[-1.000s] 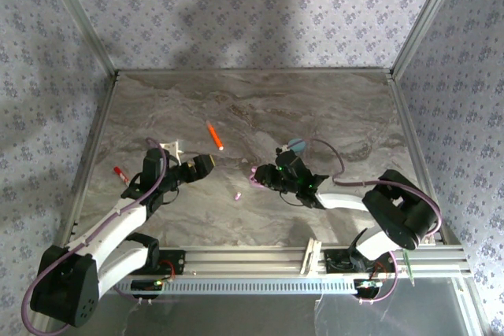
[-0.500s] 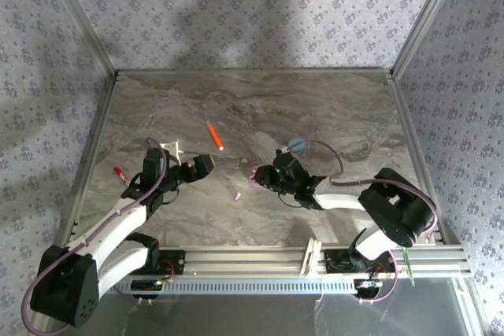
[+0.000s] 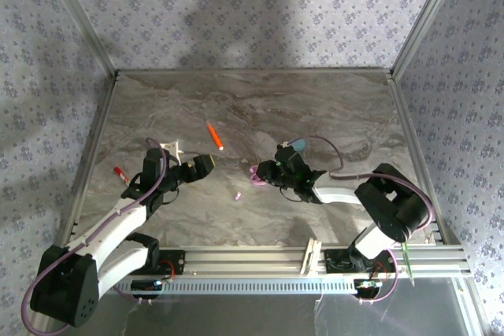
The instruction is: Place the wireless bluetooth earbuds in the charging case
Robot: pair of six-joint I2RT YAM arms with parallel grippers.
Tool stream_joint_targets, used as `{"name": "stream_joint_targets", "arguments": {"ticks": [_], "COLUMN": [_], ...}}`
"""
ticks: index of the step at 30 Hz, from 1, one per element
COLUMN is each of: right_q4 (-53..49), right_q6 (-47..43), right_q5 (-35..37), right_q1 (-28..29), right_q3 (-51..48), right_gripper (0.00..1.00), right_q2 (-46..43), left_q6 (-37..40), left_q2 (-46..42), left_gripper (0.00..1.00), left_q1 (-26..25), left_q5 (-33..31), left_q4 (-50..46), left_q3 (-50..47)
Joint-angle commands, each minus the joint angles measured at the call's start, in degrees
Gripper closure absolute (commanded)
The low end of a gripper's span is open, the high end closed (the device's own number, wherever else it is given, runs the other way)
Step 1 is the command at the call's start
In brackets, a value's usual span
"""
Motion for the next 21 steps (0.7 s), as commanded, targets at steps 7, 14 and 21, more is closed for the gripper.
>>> {"name": "stream_joint_targets", "arguments": {"ticks": [7, 14, 21], "right_q4": [-2.19, -0.41, 0.88], "right_q6": [-0.27, 2.15, 2.93], "right_q5": [1.02, 3.77, 4.41], "right_q1": [2.28, 3.82, 4.07], "right_q3": [-0.35, -1.03, -1.02], "right_gripper": [0.81, 0.81, 0.81], "right_q2": [-2.83, -2.62, -0.82], "left_q6": [0.47, 0.32, 0.43], "left_q2": [-1.04, -1.28, -1.57], "left_gripper": [0.00, 0.00, 0.00], "left_q1": [-0.46, -0.46, -0.52], "left_q5": [0.55, 0.59, 0.56], "left_q4": [0.59, 0.50, 0.34], "left_q3": [1.51, 1.51, 1.51]}}
